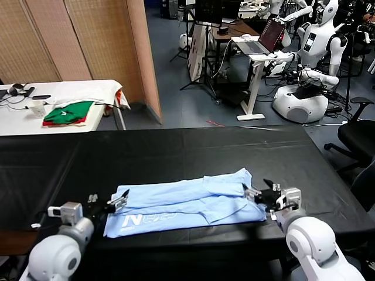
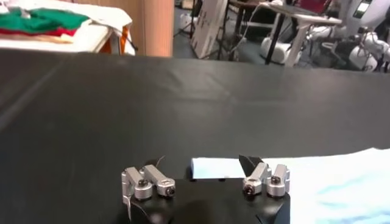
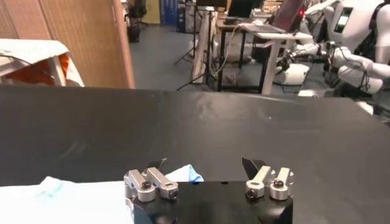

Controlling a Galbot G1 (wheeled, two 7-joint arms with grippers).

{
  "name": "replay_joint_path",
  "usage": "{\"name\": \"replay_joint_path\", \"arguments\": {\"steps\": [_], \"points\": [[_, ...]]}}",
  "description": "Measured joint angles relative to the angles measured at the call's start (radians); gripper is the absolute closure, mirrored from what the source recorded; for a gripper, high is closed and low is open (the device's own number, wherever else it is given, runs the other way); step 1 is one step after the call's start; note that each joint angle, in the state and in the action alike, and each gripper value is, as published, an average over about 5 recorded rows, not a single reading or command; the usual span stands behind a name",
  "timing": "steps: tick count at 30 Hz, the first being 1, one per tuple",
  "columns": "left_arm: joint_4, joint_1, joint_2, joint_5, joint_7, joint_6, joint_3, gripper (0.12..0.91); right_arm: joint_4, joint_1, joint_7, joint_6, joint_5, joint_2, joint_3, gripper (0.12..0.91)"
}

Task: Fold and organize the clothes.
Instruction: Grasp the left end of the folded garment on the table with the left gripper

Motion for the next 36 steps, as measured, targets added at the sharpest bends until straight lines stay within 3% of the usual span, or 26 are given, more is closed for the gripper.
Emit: {"name": "replay_joint_path", "arguments": {"steps": [9,16,19,23,27,31,33,36], "points": [[0.028,-0.003,-0.001,-0.005,0.019,-0.001,0.005,0.123,-0.041,0.002,-0.008,0.002,-0.001,0.010,-0.008,0.141],[0.037,-0.005,-0.009,-0.026,0.025,-0.010,0.005,0.124,-0.031,-0.017,0.008,0.028,0.000,0.014,-0.006,0.285],[0.039,-0.003,-0.016,-0.012,0.023,-0.023,0.006,0.170,-0.025,-0.025,0.029,0.049,0.001,0.021,-0.005,0.413],[0.047,-0.005,-0.025,0.032,0.023,-0.048,0.008,0.352,-0.015,-0.039,0.058,0.073,0.006,0.038,-0.002,0.673],[0.055,-0.008,-0.030,0.074,0.023,-0.064,0.009,0.613,-0.013,-0.051,0.058,0.088,0.017,0.052,0.000,0.857],[0.060,-0.009,-0.035,0.102,0.023,-0.080,0.008,0.831,-0.005,-0.063,0.018,0.094,0.026,0.055,0.009,0.884],[0.060,-0.006,-0.040,0.118,0.026,-0.100,0.008,0.877,0.006,-0.071,-0.007,0.104,0.026,0.054,0.017,0.883],[0.052,-0.001,-0.048,0.142,0.033,-0.133,0.006,0.882,0.033,-0.087,-0.036,0.126,0.027,0.049,0.033,0.883]]}}
